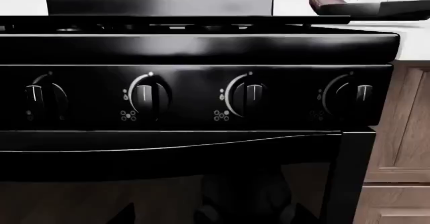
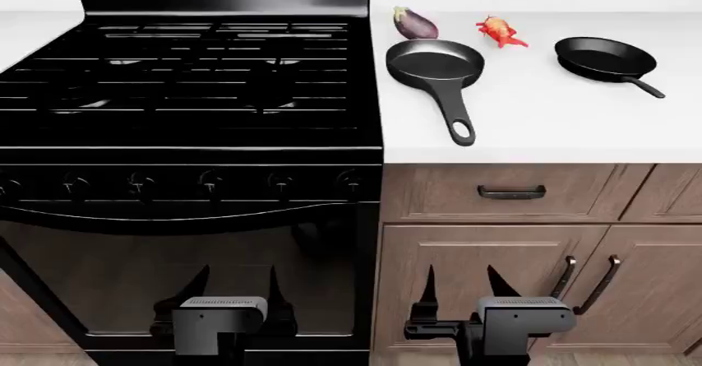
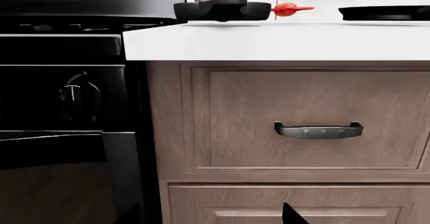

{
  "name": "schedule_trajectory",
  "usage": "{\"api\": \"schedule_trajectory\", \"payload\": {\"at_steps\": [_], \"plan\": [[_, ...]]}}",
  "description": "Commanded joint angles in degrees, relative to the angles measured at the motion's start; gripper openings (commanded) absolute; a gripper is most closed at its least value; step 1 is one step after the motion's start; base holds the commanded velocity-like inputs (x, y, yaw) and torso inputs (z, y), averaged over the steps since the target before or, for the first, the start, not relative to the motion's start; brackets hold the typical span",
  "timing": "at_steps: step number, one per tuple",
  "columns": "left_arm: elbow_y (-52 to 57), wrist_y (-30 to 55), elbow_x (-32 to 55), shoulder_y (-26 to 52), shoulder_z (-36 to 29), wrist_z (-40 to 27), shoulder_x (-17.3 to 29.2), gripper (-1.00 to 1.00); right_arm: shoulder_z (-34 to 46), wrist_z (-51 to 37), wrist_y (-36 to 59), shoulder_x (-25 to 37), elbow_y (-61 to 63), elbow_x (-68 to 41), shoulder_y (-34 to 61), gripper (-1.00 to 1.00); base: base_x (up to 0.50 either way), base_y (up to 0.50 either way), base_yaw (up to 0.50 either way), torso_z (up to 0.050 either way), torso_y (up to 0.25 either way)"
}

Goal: Place both pans onto different burners. Then place the eggplant and the fish on different pans.

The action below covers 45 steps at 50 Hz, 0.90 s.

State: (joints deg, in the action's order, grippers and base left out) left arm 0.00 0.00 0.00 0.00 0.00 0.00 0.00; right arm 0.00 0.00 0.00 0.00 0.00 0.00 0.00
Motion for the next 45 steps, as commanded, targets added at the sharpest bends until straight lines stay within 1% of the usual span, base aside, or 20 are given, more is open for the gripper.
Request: {"api": "schedule_trajectory", "payload": {"at_steps": [1, 7, 18, 45], "plan": [[-0.06, -0.15, 0.15, -0.12, -1.38, -1.28, 0.94, 1.0, 1.45, -1.65, -0.31, 0.96, 0.23, 0.28, -0.18, 1.0, 0.0, 0.0, 0.0, 0.0, 0.0], [-0.95, -0.17, -1.67, 0.17, -3.68, -3.69, 2.33, 1.0, 3.6, -3.89, 0.12, 1.93, -0.75, 0.94, 0.46, 1.0, 0.0, 0.0, 0.0, 0.0, 0.0], [-1.83, -1.25, -1.88, 0.31, -5.54, -5.37, 3.63, 1.0, 5.61, -5.48, 0.16, 3.14, -1.4, 0.15, 0.56, 1.0, 0.0, 0.0, 0.0, 0.0, 0.0], [-1.51, -1.7, 0.74, 0.23, -7.99, -5.84, 5.9, 1.0, 8.08, -7.63, -1.32, 4.87, -2.83, -2.02, 0.64, 1.0, 0.0, 0.0, 0.0, 0.05, 0.0]]}}
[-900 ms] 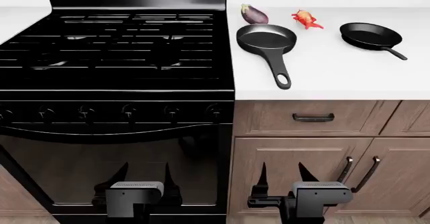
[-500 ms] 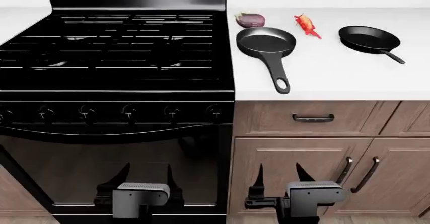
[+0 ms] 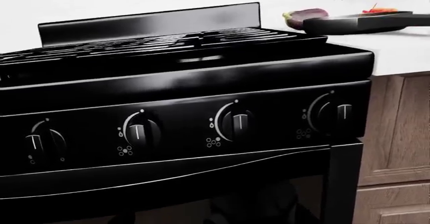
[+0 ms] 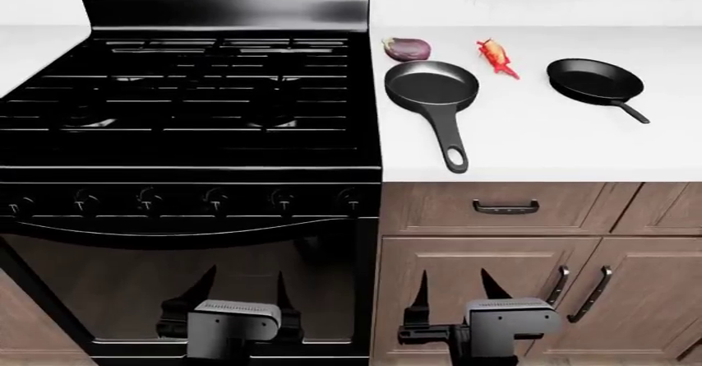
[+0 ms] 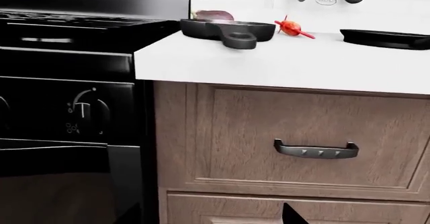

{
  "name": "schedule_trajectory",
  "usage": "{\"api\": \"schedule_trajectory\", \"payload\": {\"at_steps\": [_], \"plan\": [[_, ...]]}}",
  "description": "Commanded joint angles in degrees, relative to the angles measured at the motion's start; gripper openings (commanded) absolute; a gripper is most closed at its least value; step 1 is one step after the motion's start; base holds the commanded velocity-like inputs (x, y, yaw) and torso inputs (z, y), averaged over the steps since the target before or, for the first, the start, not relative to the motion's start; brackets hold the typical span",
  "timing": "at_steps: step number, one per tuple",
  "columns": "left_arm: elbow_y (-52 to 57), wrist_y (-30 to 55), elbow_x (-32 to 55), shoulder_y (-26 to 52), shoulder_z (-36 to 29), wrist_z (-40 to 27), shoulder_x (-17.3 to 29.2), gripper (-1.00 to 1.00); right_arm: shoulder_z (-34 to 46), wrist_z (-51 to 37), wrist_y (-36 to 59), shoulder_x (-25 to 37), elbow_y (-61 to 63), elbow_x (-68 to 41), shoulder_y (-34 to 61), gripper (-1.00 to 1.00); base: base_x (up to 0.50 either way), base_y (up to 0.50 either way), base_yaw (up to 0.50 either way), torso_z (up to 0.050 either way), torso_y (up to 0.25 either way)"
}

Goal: Place both pans onto different burners. Then place the eggplant and the fish on different pans.

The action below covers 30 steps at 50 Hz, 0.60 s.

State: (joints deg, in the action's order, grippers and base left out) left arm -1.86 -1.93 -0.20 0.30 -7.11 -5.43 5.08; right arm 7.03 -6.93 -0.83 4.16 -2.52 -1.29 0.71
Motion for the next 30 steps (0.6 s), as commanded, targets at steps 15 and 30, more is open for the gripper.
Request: {"api": "schedule_trajectory", "payload": {"at_steps": [15, 30], "plan": [[0.57, -0.18, 2.47, 0.13, -1.35, -1.33, 1.41, 1.0, 2.09, -0.94, 0.49, 1.54, -0.19, -2.81, 0.35, 1.0, 0.0, -0.01, 0.0, 0.043, 0.0], [-0.18, -1.03, 2.72, 0.16, -2.28, -2.53, 1.95, 1.0, 2.82, -1.32, -0.16, 2.08, -1.5, -4.65, 0.49, 1.0, 0.0, -0.5, 0.0, 0.0, 0.0]]}}
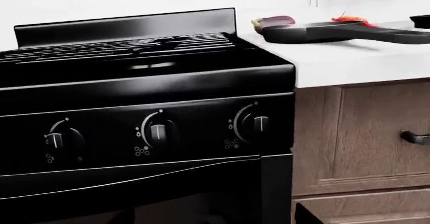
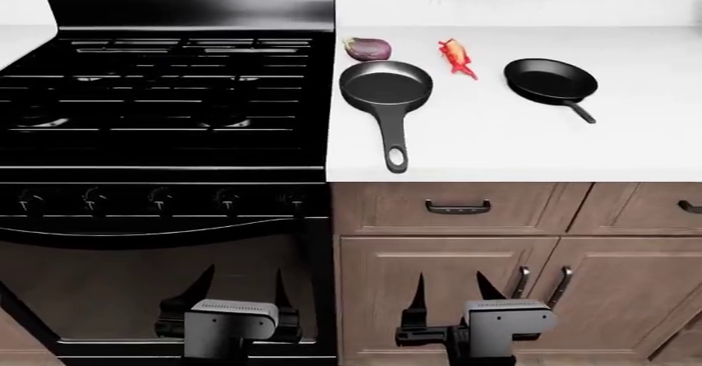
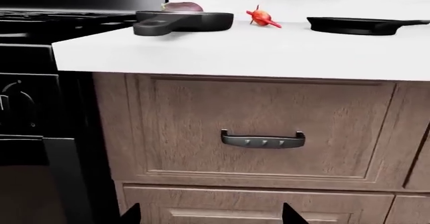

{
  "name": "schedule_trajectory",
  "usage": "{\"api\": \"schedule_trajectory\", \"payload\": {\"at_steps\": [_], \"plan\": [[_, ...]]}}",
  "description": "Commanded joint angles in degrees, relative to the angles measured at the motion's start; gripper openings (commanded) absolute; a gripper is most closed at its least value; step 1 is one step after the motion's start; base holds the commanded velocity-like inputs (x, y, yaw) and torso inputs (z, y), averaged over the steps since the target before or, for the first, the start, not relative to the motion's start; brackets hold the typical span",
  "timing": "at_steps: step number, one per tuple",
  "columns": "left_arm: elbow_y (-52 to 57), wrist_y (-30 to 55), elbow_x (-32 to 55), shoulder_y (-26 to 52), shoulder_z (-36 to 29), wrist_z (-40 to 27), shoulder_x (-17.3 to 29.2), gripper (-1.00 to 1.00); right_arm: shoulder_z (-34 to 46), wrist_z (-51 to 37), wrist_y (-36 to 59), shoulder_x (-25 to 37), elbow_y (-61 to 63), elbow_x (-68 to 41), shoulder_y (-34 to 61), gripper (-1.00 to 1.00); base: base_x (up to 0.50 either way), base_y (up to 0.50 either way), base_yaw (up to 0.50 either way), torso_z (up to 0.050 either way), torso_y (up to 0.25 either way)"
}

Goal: Place both pans onto different burners. Then place the eggplant and the fish on different pans.

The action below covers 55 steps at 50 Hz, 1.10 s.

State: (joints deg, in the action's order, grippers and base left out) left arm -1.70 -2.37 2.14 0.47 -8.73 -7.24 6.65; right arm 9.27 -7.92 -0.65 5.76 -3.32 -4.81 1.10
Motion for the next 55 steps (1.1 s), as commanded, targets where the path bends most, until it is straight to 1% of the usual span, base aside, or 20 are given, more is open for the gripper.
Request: {"api": "schedule_trajectory", "payload": {"at_steps": [1, 17, 39, 41, 44, 45, 46, 47, 50, 52, 55], "plan": [[-0.5, -0.72, 0.37, 0.0, -0.77, -0.73, 0.41, 1.0, 0.63, -0.43, -0.45, 0.52, -0.83, -1.11, 0.14, 1.0, 0.0, -0.5, 0.0, 0.0, 0.0], [-1.44, -1.54, 0.65, 0.15, -1.82, -1.51, 0.99, 1.0, 1.41, -1.1, -0.97, 1.18, -1.48, -2.11, 0.22, 1.0, 0.0, -0.5, 0.0, 0.0, 0.0], [-1.12, -0.12, 2.03, 0.73, -2.24, -2.55, 1.75, 1.0, 2.34, -2.1, -0.4, 2.05, -1.33, -3.11, 0.71, 1.0, 0.0, -0.5, 0.0, 0.0, 0.0], [0.1, 1.99, 3.45, 0.86, -1.45, -2.66, 1.84, 1.0, 2.55, -2.45, -0.33, 2.27, -0.96, -2.64, 0.66, 1.0, 0.0, -0.17, 0.0, 0.0, 0.0], [3.85, 8.42, 4.84, 1.42, -0.61, -2.89, 2.93, 1.0, 2.45, -2.87, 3.57, 3.27, 1.82, -2.72, 1.1, 1.0, 0.0, 0.0, 0.0, 0.0, 0.0], [6.04, 11.11, 5.23, 1.53, -0.39, -2.91, 3.59, 1.0, 2.29, -3.04, 5.8, 3.74, 3.31, -2.93, 1.36, 1.0, 0.0, 0.0, 0.0, 0.0, 0.0], [9.73, 16.93, 6.47, 1.62, -0.09, -2.75, 4.57, 1.0, 2.18, -3.11, 8.24, 4.46, 5.54, -3.1, 1.46, 1.0, 0.0, 0.0, 0.0, 0.0, 0.0], [14.22, 22.89, 9.44, 1.47, 0.78, -1.89, 5.54, 1.0, 1.76, -2.73, 11.19, 5.33, 8.56, -4.17, 1.56, 1.0, 0.0, 0.0, 0.0, 0.0, 0.0], [25.38, 36.48, 15.98, 1.84, 3.44, -1.33, 8.36, 1.0, 1.0, -2.76, 21.69, 8.23, 18.46, -5.97, 2.41, 1.0, 0.0, 0.0, 0.0, 0.0, 0.0], [31.8, 43.4, 19.19, 2.5, 5.04, -1.56, 10.33, 1.0, -0.42, -2.02, 31.07, 10.34, 26.12, -9.83, 3.41, 1.0, 0.0, 0.0, 0.0, 0.0, 0.0], [40.62, 52.03, 23.62, 3.85, 7.76, -2.27, 12.9, 1.0, -1.75, -3.29, 43.7, 13.78, 36.52, -12.2, 5.98, 1.0, 0.0, 0.0, 0.0, 0.0, 0.0]]}}
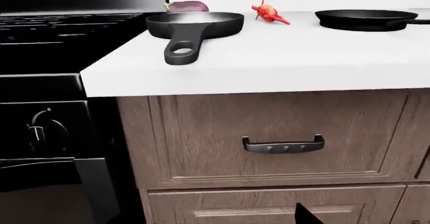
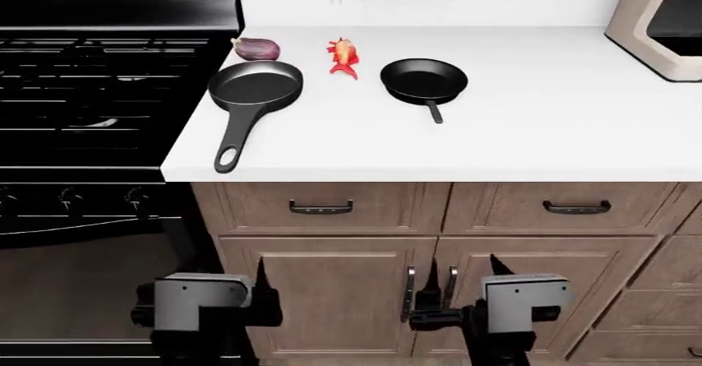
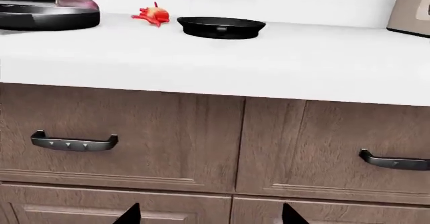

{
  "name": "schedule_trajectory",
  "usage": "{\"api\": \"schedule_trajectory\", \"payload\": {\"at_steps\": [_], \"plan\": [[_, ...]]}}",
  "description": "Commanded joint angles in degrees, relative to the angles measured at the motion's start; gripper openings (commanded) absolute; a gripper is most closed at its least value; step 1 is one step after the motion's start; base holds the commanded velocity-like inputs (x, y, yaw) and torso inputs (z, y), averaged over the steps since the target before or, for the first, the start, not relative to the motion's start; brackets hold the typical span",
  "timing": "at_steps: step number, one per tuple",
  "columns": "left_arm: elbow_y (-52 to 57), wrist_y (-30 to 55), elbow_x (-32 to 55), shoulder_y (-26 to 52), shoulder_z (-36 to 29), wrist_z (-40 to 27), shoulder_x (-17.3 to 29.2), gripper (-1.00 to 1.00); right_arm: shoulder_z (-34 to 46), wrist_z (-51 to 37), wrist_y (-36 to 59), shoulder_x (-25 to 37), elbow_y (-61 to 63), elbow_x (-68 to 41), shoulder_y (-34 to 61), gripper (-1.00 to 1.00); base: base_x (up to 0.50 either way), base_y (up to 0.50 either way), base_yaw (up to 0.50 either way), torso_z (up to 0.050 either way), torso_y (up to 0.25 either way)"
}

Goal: Place both pans onto different burners. Then place the eggplant and the fish on different pans.

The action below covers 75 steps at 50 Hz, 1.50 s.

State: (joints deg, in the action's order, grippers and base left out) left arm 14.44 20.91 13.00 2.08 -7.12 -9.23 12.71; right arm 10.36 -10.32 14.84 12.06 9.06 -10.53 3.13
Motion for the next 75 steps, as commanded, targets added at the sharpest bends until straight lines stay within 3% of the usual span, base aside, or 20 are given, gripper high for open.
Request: {"api": "schedule_trajectory", "payload": {"at_steps": [1, 8, 12, 24, 37, 56, 61, 66, 71, 75], "plan": [[27.52, 31.58, 14.36, 3.01, 7.11, -0.52, 7.7, 1.0, -3.43, -1.25, 31.85, 8.4, 27.06, -7.3, 5.03, 1.0, 0.0, 0.0, 0.0, 0.0, 0.0], [42.17, 54.03, 28.42, 17.05, 17.96, -4.91, 9.65, 1.0, -7.87, -2.98, 52.11, 11.95, 40.91, -12.69, 15.95, 1.0, 0.0, 0.0, 0.0, 0.0, 0.0], [44.32, 60.39, 32.67, 23.44, 21.56, -6.65, 10.18, 1.0, -9.49, -3.25, 58.39, 12.36, 43.65, -14.58, 21.38, 1.0, 0.0, 0.0, 0.0, 0.0, 0.0], [43.06, 58.8, 32.15, 25.61, 18.54, -8.45, 13.89, 1.0, -9.1, -3.67, 58.95, 13.22, 44.29, -14.81, 24.55, 1.0, 0.31, 0.0, 0.0, 0.0, 0.0], [44.23, 62.84, 37.56, 29.84, 20.93, -11.36, 14.94, 1.0, -8.82, -4.3, 61.16, 12.77, 44.77, -15.93, 26.67, 1.0, 0.5, 0.0, 0.0, 0.0, 0.0], [43.26, 60.48, 39.45, 29.5, 19.84, -13.92, 17.29, 1.0, -7.68, -5.32, 62.69, 12.35, 43.99, -16.81, 28.13, 1.0, 0.5, 0.0, 0.0, 0.0, 0.001], [43.02, 59.58, 39.56, 28.8, 19.83, -14.29, 17.76, 1.0, -7.91, -5.96, 64.91, 11.73, 44.16, -17.42, 29.1, 1.0, 0.38, 0.0, 0.0, 0.0, 0.0], [42.93, 59.04, 39.97, 28.54, 19.84, -14.68, 18.14, 1.0, -9.63, -7.09, 73.33, 8.84, 43.05, -19.18, 32.89, 1.0, 0.0, 0.0, 0.0, 0.0, 0.002], [42.86, 58.65, 40.09, 28.71, 19.24, -15.2, 18.69, 1.0, -9.87, -22.68, 75.07, 10.56, 32.6, -37.63, 37.11, 1.0, 0.0, 0.0, 0.0, 0.0, 0.0], [42.46, 57.61, 39.98, 28.08, 19.31, -15.27, 19.3, 1.0, -8.3, -28.14, 74.62, 10.88, 28.64, -42.38, 38.69, 1.0, 0.0, 0.0, 0.0, 0.0, 0.0]]}}
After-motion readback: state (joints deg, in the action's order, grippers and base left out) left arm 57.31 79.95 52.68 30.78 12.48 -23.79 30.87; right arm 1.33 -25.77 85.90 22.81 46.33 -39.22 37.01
